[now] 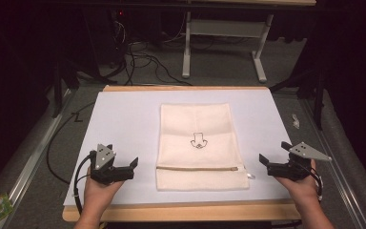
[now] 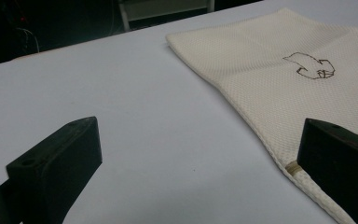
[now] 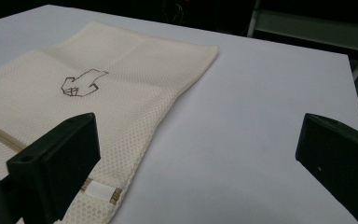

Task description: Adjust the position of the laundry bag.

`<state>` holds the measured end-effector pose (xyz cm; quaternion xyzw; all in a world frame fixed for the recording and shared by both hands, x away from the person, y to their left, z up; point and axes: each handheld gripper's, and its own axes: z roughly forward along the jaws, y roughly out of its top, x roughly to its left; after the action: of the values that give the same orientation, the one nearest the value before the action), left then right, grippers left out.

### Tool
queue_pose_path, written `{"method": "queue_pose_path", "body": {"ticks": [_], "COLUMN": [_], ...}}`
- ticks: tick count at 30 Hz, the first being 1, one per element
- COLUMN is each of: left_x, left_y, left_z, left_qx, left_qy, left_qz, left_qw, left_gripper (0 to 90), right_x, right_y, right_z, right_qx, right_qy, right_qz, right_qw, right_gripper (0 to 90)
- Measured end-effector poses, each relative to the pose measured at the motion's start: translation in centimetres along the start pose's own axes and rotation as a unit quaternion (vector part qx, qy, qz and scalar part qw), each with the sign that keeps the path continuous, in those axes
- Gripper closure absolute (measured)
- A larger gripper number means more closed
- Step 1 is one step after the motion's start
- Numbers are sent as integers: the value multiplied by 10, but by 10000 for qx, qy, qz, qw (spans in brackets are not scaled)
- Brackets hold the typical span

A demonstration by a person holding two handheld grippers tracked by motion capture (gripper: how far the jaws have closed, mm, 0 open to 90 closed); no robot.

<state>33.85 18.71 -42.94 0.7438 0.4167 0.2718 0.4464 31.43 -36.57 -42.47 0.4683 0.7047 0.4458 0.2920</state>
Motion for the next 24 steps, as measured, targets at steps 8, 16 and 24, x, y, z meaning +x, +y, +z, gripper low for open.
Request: {"method": "queue_pose_path", "body": {"ticks": [8,16,24], "left_x": [-2,-4,-2], "left_y": [0,-2,-3], "left_z": [6,9,11], "left_qx": [85,148,169], "left_qy": [-131,-186,-227], "left_qz": [-23,-52,-88], "left_qw": [9999,9997,9996], "left_gripper": [10,20,28], "right_x": [-2,-1,0], "right_y": [-2,-2,-1], "right_z": [-1,-5,-5], "right_qx": [35,-19,-19], "right_qy": [-32,-60,-13], "right_qz": [34,42,71], "right_qw": [10000,10000,10000], "right_gripper": [0,4,21]}}
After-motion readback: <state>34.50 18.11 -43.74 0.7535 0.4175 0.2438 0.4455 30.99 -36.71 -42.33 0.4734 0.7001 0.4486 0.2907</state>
